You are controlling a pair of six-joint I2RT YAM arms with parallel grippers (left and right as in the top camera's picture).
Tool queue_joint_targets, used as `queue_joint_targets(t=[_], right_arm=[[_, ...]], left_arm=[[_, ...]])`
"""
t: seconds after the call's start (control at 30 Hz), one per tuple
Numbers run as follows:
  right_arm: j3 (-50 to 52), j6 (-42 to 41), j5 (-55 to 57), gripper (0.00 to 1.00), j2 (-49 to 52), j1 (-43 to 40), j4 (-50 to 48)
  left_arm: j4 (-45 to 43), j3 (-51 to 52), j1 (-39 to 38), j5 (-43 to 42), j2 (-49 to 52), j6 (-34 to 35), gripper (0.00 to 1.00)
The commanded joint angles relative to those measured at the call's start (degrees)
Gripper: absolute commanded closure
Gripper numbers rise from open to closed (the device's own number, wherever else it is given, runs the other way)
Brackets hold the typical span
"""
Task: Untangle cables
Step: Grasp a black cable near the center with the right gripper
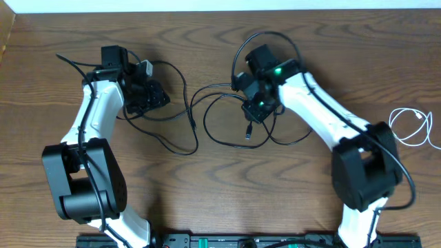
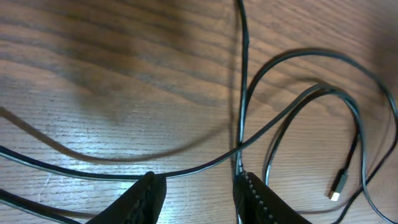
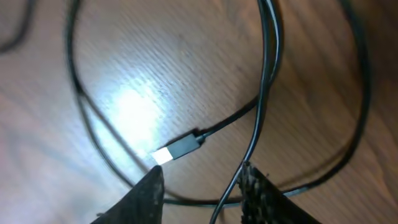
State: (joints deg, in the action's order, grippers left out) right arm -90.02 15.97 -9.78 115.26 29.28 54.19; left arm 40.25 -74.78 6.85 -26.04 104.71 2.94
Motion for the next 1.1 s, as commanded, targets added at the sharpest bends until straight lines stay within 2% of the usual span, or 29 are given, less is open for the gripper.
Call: queue_joint_targets(t=[0.0,0.03,0.07,0.23,0.33,0.73,0.77,0.8,0.87,0.9,1.07], right_arm=[[0.0,2.3,7.4,0.62,2.6,0.6,-0.7],[0.0,2.4,8.2,0.62,3.7,0.4,-0.9],[0.0,2.6,8.2,0.63,4.3,0.3,-1.1],[0.2,5.2,8.9,0.78,10.4,0.2,-3.5],[0.2,5.1,11.0,0.82,13.0,0.2,-6.0],[0.2,5.1,11.6,0.58,13.9,0.6,-6.6],[0.2,5.1,11.6,0.6,13.9,0.8,-6.5],[0.2,5.3,11.6,0.76,13.9,1.2,-6.2],[0.2,6.8,11.6,0.96,13.9,1.8,-6.1],[0.2,6.9,11.6,0.99,13.9,1.9,-6.0],[-0.4,5.7,11.6,0.99,12.6,1.8,-4.5]], left_arm=[[-0.3,0.0,-0.1,1.7,0.2,-0.5,0.38],[-0.4,0.0,-0.1,1.7,0.2,-0.5,0.22],[-0.5,0.0,-0.1,1.7,0.2,-0.5,0.2],[-0.5,0.0,-0.1,1.7,0.2,-0.5,0.17],[-0.5,0.0,-0.1,1.7,0.2,-0.5,0.17],[-0.7,0.0,-0.1,1.7,0.2,-0.5,0.17],[-0.7,0.0,-0.1,1.7,0.2,-0.5,0.17],[-0.7,0.0,-0.1,1.7,0.2,-0.5,0.17],[-0.7,0.0,-0.1,1.7,0.2,-0.5,0.17],[-0.7,0.0,-0.1,1.7,0.2,-0.5,0.17],[-0.7,0.0,-0.1,1.7,0.2,-0.5,0.16]])
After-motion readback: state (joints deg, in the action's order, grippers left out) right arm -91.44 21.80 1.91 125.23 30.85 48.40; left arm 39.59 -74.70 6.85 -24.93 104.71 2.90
